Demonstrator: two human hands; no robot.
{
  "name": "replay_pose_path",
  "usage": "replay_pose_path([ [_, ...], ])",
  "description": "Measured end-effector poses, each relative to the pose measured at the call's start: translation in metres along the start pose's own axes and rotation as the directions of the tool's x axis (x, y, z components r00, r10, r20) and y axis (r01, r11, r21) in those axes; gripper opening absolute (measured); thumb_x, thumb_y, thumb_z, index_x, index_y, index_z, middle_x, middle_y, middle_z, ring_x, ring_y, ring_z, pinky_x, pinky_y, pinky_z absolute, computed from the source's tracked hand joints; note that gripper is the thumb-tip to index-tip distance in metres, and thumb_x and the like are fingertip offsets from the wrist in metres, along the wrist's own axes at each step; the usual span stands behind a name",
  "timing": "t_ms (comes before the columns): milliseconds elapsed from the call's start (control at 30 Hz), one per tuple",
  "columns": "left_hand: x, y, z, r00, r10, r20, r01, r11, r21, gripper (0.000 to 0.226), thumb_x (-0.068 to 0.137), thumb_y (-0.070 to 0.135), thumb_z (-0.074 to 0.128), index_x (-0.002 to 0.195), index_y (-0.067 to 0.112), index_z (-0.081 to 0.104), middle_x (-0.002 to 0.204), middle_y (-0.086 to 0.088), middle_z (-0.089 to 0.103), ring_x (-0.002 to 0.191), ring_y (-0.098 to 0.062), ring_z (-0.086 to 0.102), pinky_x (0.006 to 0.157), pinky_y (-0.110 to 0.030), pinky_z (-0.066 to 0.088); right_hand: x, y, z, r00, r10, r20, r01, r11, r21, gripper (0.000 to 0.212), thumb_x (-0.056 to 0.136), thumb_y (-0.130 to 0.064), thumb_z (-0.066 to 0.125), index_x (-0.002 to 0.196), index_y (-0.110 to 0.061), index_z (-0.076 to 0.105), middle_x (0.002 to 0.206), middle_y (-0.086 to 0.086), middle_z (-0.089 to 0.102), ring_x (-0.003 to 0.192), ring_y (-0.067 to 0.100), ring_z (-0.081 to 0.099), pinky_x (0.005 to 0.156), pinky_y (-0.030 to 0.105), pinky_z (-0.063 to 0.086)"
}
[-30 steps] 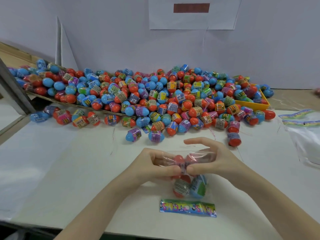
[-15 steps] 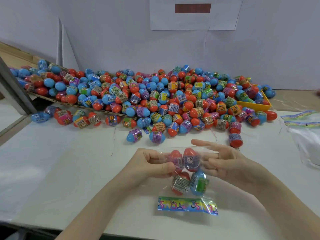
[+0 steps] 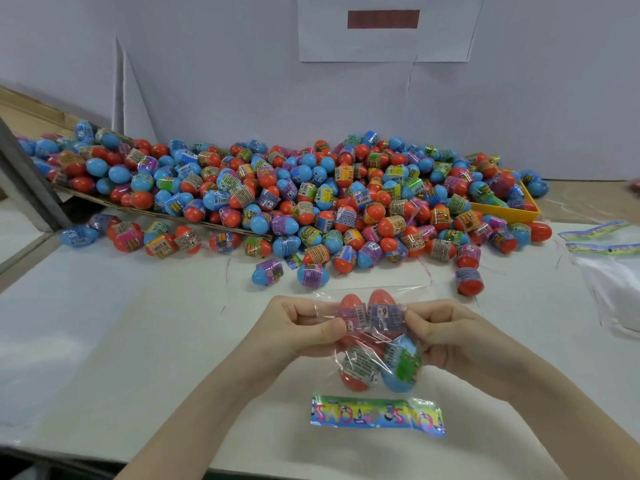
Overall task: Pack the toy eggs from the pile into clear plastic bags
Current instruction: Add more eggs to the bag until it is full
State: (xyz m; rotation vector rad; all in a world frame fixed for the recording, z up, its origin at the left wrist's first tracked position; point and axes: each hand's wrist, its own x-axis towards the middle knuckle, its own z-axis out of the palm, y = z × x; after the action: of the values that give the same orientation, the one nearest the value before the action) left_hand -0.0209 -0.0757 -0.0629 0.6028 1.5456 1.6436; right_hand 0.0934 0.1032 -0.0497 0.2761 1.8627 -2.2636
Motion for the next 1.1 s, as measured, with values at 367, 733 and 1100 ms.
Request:
replay_pose_path([
  [367, -0.004, 0.004, 0.000, 0.992, 0.109, -0.067, -0.107, 0.994, 0.034, 0.019, 0.051, 0.031, 0.072, 0.069, 0.029, 0.077, 0.070, 0.000, 0.074, 0.063, -0.007, 0.069, 0.055, -0.014, 0.051, -0.003, -0.006, 0.011, 0.871, -0.276, -0.407, 0.220, 0.959, -0.182, 0.015, 0.062, -0.023, 0.067, 0.071, -0.015, 0.077, 0.074, 0.010, 0.073, 0.063, 0.016, 0.068, 0.055, 0.017, 0.052],
  [733, -0.006, -0.006, -0.002, 0.996, 0.044, -0.078, -0.043, 0.999, 0.016, 0.017, 0.057, 0.024, 0.069, 0.072, 0.025, 0.078, 0.072, -0.003, 0.074, 0.064, -0.006, 0.068, 0.058, -0.014, 0.051, -0.003, -0.002, 0.009, 0.897, -0.202, -0.393, 0.148, 0.975, -0.164, 0.016, 0.065, -0.023, 0.066, 0.072, -0.014, 0.077, 0.079, 0.008, 0.073, 0.070, 0.015, 0.070, 0.057, 0.017, 0.052],
  [1100, -0.007, -0.008, -0.001, 0.996, 0.009, -0.090, -0.004, 0.998, 0.056, 0.022, 0.080, 0.011, 0.058, 0.075, 0.022, 0.076, 0.081, -0.006, 0.075, 0.070, -0.012, 0.070, 0.059, -0.016, 0.052, 0.003, 0.006, 0.005, 0.877, -0.106, -0.469, 0.016, 0.981, -0.191, 0.017, 0.070, -0.023, 0.070, 0.079, -0.010, 0.074, 0.071, 0.004, 0.073, 0.062, 0.009, 0.067, 0.053, 0.014, 0.050],
])
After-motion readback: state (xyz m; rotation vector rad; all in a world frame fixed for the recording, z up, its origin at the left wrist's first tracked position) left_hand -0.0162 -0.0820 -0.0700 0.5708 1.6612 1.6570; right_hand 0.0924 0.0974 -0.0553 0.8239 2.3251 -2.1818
